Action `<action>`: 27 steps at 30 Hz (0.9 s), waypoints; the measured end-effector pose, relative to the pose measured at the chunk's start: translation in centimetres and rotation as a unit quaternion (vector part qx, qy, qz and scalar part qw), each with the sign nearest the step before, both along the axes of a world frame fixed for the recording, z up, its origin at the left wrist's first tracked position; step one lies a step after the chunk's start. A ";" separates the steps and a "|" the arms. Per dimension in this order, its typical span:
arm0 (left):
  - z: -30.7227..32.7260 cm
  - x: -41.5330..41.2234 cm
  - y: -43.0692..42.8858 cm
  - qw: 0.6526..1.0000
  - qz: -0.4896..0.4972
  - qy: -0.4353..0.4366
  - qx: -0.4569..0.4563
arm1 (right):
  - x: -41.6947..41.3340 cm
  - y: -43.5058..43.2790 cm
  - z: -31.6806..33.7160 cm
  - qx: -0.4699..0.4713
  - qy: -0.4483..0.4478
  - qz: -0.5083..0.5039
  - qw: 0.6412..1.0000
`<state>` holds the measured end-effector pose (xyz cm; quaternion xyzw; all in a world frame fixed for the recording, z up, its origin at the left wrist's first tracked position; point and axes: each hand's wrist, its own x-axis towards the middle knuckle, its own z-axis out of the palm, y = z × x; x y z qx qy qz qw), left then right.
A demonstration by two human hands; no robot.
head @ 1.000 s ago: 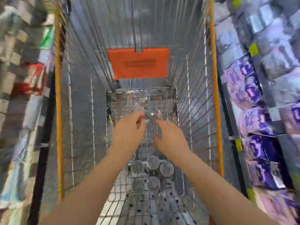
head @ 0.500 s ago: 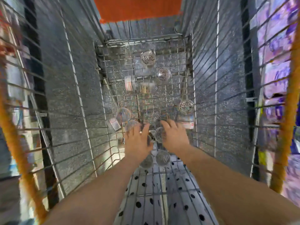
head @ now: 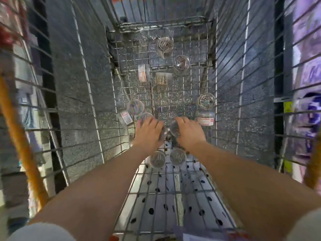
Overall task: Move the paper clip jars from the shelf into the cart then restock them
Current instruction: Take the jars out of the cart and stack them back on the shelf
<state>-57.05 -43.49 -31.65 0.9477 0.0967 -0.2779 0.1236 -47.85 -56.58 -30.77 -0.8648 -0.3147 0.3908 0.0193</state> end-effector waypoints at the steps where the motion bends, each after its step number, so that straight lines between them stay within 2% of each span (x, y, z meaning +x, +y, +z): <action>1: 1.0 0.7 0.1 1.000 0.003 -0.007 -0.018 | 0.4 0.1 0.8 0.000 -0.002 -0.006 1.000; 3: 3.2 2.2 0.5 0.996 0.026 -0.019 -0.082 | 1.4 0.5 2.9 0.014 -0.012 -0.026 0.999; 6: 7.6 4.0 1.5 0.981 0.112 -0.040 -0.153 | 2.7 1.3 7.1 0.063 -0.034 -0.057 0.996; 9: 12.1 4.5 2.2 0.966 0.197 -0.064 -0.152 | 3.9 1.7 12.2 0.106 -0.023 -0.078 0.991; 17: 25.8 5.3 1.7 0.914 0.291 -0.235 -0.156 | 5.6 0.8 26.4 0.222 -0.028 -0.073 0.972; 21: 32.2 4.9 0.7 0.868 0.317 -0.344 -0.163 | 6.4 0.2 32.9 0.300 -0.055 -0.040 0.952; 27: 40.9 2.4 -0.1 0.803 0.358 -0.442 -0.175 | 5.5 0.3 41.0 0.426 -0.060 -0.007 0.903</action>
